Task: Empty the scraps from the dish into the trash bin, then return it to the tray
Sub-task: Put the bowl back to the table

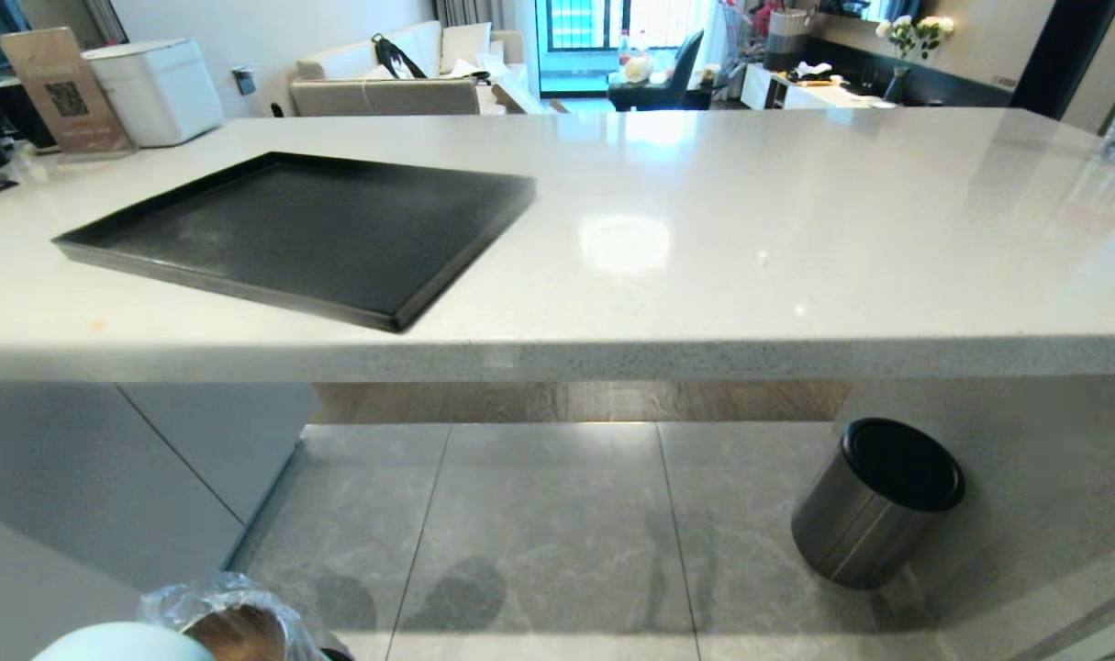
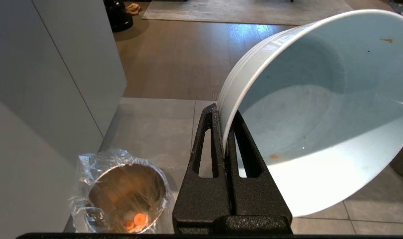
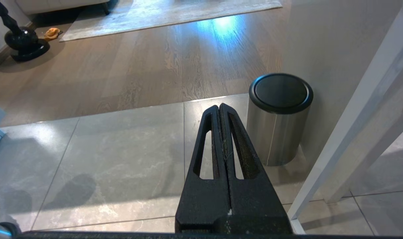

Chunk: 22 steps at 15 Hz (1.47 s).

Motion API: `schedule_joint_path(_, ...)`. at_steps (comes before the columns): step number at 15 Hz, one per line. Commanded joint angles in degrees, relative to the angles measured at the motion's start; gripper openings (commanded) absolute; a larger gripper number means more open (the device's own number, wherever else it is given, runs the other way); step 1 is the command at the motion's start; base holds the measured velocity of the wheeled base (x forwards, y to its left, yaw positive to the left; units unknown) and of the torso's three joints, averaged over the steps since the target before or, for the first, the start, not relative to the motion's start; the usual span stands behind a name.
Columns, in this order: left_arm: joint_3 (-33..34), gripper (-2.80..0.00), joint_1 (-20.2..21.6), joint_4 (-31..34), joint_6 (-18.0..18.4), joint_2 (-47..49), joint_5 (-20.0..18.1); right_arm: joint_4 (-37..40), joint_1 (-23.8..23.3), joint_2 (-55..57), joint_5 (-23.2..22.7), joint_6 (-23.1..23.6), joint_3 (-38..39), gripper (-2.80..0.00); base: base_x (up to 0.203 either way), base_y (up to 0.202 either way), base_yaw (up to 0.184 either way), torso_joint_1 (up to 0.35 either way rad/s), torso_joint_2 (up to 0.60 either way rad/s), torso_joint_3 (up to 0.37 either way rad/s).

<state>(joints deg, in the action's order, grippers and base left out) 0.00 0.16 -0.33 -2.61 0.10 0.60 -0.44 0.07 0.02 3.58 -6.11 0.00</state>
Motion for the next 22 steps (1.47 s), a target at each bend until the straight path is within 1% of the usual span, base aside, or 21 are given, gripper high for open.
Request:
schedule_joint_path(1, 0.0, -2.80, 0.0, 0.0, 0.0, 0.1, 0.0, 0.0, 0.0, 0.0, 0.0, 0.0, 0.0, -2.80, 0.000, 0.000, 0.000, -0.011, -0.39, -0.406)
schedule_joint_path(6, 0.0, -2.80, 0.0, 0.0, 0.0, 0.0, 0.0, 0.0, 0.0, 0.0, 0.0, 0.0, 0.0, -2.80, 0.000, 0.000, 0.000, 0.019, -0.43, -0.403)
schedule_joint_path(11, 0.0, -2.80, 0.0, 0.0, 0.0, 0.1, 0.0, 0.0, 0.0, 0.0, 0.0, 0.0, 0.0, -2.80, 0.000, 0.000, 0.000, 0.093, -0.46, -0.383)
schedule_joint_path(22, 0.0, -2.80, 0.0, 0.0, 0.0, 0.1, 0.0, 0.0, 0.0, 0.0, 0.0, 0.0, 0.0, -2.80, 0.000, 0.000, 0.000, 0.163, -0.53, -0.367)
